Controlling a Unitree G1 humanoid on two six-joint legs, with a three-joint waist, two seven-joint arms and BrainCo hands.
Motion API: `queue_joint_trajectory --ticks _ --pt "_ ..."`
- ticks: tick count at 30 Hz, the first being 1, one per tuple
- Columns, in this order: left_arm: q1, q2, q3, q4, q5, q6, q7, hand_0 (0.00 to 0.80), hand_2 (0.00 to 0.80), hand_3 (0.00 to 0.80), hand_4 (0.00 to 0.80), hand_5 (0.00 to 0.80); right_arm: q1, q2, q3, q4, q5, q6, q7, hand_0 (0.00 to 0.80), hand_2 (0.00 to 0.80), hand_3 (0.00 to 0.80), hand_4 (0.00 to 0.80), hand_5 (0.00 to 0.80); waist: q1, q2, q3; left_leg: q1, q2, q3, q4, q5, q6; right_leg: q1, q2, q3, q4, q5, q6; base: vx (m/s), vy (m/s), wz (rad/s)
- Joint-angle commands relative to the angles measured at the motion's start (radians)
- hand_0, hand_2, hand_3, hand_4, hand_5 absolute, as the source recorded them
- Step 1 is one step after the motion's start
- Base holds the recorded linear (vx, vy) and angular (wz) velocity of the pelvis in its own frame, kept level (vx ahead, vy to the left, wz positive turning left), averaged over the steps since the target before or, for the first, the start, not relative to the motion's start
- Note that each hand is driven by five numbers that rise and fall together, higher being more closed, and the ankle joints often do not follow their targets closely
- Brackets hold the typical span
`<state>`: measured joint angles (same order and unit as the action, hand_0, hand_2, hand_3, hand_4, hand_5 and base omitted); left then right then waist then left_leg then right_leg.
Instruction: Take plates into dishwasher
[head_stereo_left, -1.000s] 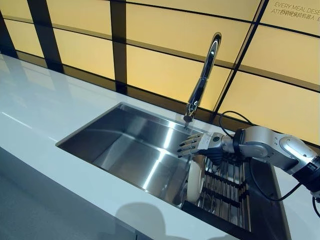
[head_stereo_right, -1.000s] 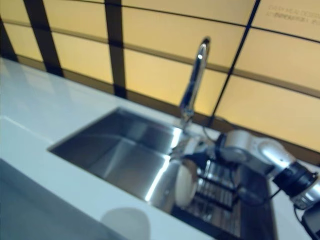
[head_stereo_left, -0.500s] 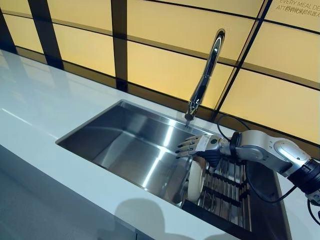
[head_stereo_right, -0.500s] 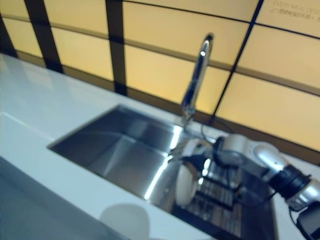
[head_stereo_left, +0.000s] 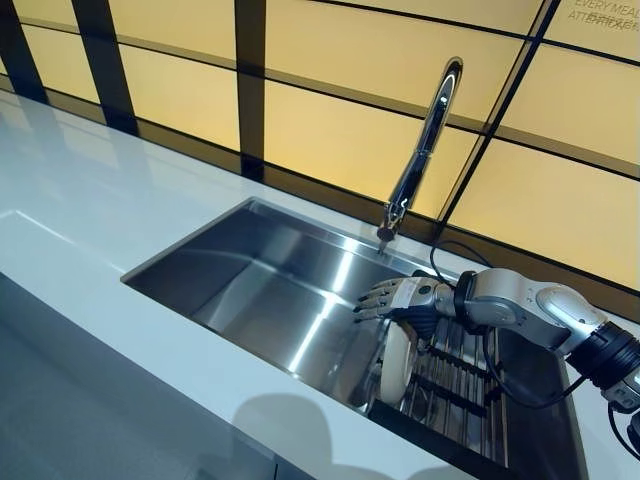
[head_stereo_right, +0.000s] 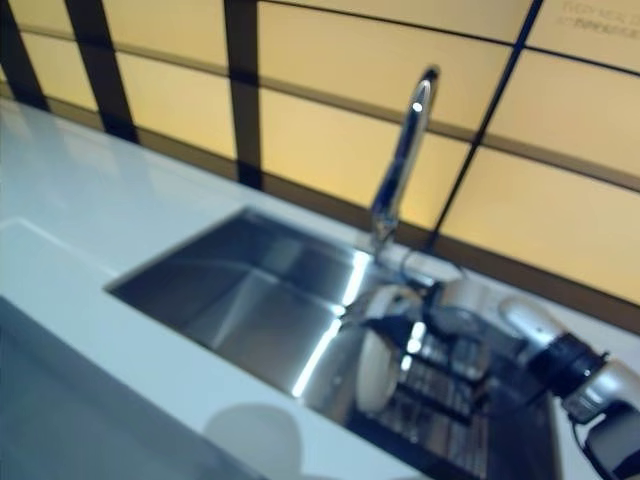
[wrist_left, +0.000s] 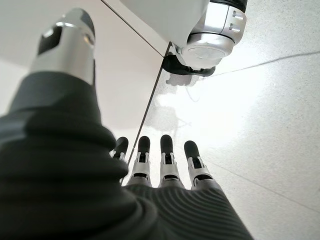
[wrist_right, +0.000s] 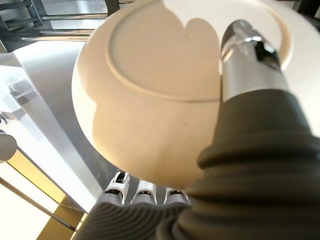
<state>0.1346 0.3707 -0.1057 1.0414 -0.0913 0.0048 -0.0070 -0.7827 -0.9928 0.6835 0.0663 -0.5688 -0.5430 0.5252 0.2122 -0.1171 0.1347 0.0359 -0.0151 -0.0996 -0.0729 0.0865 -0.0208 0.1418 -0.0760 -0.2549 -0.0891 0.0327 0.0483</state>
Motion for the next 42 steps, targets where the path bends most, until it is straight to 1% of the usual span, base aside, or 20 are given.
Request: queue_joint_trajectory --ticks 1,12,22,23,26,27,28,42 --pt "-0.045 0.024 -0.057 0.0 0.041 -0.032 -0.006 0.0 0.0 0.0 0.0 0.0 -0.066 -0.042 0.05 0.005 0.006 0.0 -0.033 0.0 0.0 0.0 0.0 0.0 0.043 -0.003 0.0 0.023 0.071 -0.015 0.035 -0.055 -0.059 0.031 -0.021 -0.05 0.016 -0.028 0.023 0.013 -0.008 0.07" --pt "-0.048 0.03 -0.06 -0.011 0.042 -0.026 -0.008 0.0 0.0 0.0 0.0 0.0 -0.056 -0.048 0.055 0.026 -0.005 0.002 -0.047 0.0 0.0 0.0 0.0 0.0 0.046 -0.005 0.006 0.017 0.074 -0.015 0.027 -0.048 -0.06 0.028 -0.02 -0.056 0.016 -0.027 0.024 0.006 -0.005 0.04" --pt "-0.045 0.035 -0.059 -0.016 0.046 -0.035 -0.009 0.0 0.0 0.0 0.0 0.0 -0.052 -0.066 0.044 0.032 -0.005 0.017 -0.031 0.0 0.0 0.0 0.0 0.0 0.047 -0.006 0.015 0.014 0.074 -0.02 0.026 -0.045 -0.059 0.024 -0.022 -0.062 0.023 -0.029 0.023 0.0 0.0 0.0" --pt "-0.044 0.035 -0.058 -0.016 0.046 -0.036 -0.008 0.0 0.0 0.0 0.0 0.0 -0.048 -0.07 0.043 0.031 -0.003 0.017 -0.03 0.041 0.041 0.041 0.041 0.041 0.046 -0.007 0.015 0.013 0.074 -0.02 0.026 -0.045 -0.059 0.024 -0.022 -0.062 0.023 -0.029 0.023 0.0 0.0 0.0" --pt "-0.045 0.037 -0.053 -0.017 0.046 -0.034 -0.009 0.0 0.0 0.0 0.0 0.0 -0.04 -0.087 0.039 0.025 0.004 0.016 -0.019 0.047 0.047 0.047 0.047 0.047 0.043 -0.008 0.013 0.016 0.074 -0.018 0.022 -0.044 -0.058 0.023 -0.021 -0.06 0.024 -0.03 0.023 0.0 0.0 0.0" --pt "-0.045 0.037 -0.052 -0.016 0.047 -0.034 -0.009 0.0 0.0 0.0 0.0 0.0 -0.037 -0.089 0.037 0.024 0.002 0.014 -0.018 0.044 0.044 0.044 0.044 0.044 0.042 -0.008 0.012 0.017 0.075 -0.017 0.021 -0.044 -0.058 0.023 -0.021 -0.06 0.024 -0.03 0.023 -0.004 -0.001 0.04" --pt "-0.045 0.037 -0.052 -0.014 0.046 -0.036 -0.007 0.0 0.0 0.0 0.0 0.0 -0.029 -0.094 0.033 0.024 -0.001 0.011 -0.016 0.0 0.0 0.0 0.0 0.0 0.04 -0.009 0.012 0.017 0.075 -0.016 0.02 -0.044 -0.058 0.023 -0.021 -0.059 0.024 -0.03 0.024 -0.004 -0.001 0.05" --pt "-0.047 0.04 -0.04 -0.016 0.047 -0.034 -0.003 0.0 0.0 0.0 0.0 0.0 -0.006 -0.132 0.016 0.023 -0.009 0.0 -0.007 0.0 0.0 0.0 0.0 0.0 0.028 -0.012 0.01 0.021 0.077 -0.008 0.012 -0.041 -0.059 0.021 -0.021 -0.052 0.025 -0.029 0.024 -0.001 0.0 0.01"
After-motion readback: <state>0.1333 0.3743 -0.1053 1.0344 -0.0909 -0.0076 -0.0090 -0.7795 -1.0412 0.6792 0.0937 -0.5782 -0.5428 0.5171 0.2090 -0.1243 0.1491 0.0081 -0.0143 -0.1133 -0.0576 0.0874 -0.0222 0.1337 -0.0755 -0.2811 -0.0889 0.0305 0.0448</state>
